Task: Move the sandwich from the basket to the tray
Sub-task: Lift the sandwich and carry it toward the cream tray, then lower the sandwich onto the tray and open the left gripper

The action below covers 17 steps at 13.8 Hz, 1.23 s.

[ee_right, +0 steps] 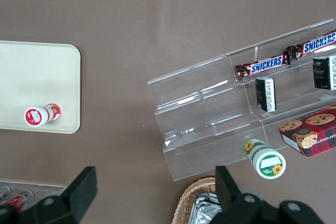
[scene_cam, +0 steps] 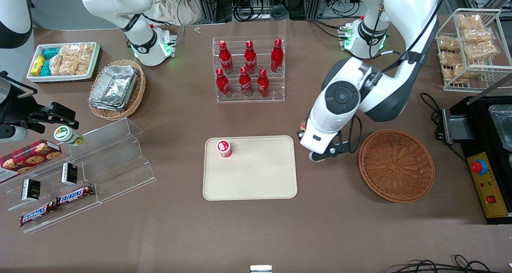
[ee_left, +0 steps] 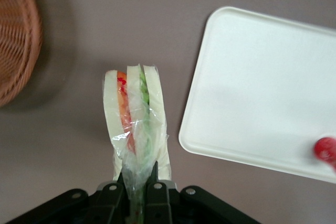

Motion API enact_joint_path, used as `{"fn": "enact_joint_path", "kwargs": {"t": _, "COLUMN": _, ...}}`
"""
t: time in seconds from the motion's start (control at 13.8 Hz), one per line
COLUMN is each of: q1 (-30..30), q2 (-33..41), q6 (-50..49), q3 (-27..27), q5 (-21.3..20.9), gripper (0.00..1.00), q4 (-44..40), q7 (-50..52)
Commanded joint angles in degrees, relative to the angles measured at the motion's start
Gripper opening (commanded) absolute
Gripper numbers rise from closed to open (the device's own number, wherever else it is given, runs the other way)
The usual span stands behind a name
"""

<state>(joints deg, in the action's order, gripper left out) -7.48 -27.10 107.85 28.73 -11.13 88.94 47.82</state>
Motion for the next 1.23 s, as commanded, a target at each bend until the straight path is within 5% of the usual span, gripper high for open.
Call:
{"fn": "enact_joint_path", "kwargs": {"t": 0.0, "q1": -2.10, "q2": -5.22, "q6": 3.13, "q3": -0.16, "q5": -2.58, "gripper": 0.00, "q4": -3.76, "q7": -6.58}}
{"fn": "enact_joint_path", "kwargs": {"t": 0.51, "q1": -5.35, "q2": -15.16, "q6": 16.67, "q3": -0.25, "q5": -3.80, "gripper": 0.00, "q4": -5.35, "q7": -11.52}}
{"fn": "enact_joint_path", "kwargs": {"t": 0.94, "q1": -6.06, "q2": -18.60, "q6": 18.71, "q3": -0.42, "q5": -5.92, "gripper": 0.00, "q4": -5.35, "q7": -11.87}}
{"fn": "enact_joint_path", "kwargs": {"t": 1.02, "q1": -6.06, "q2": -18.60, "q6": 18.71, "q3": -0.43, "q5": -5.83, "gripper": 0.15, "q4": -5.35, "q7": -11.44}}
{"fn": "enact_joint_path", "kwargs": {"t": 1.16, "q1": -6.06, "q2": -18.16, "q6": 18.71, "q3": -0.43, "q5": -6.00, "gripper": 1.00, "q4": -5.35, "q7": -10.82}}
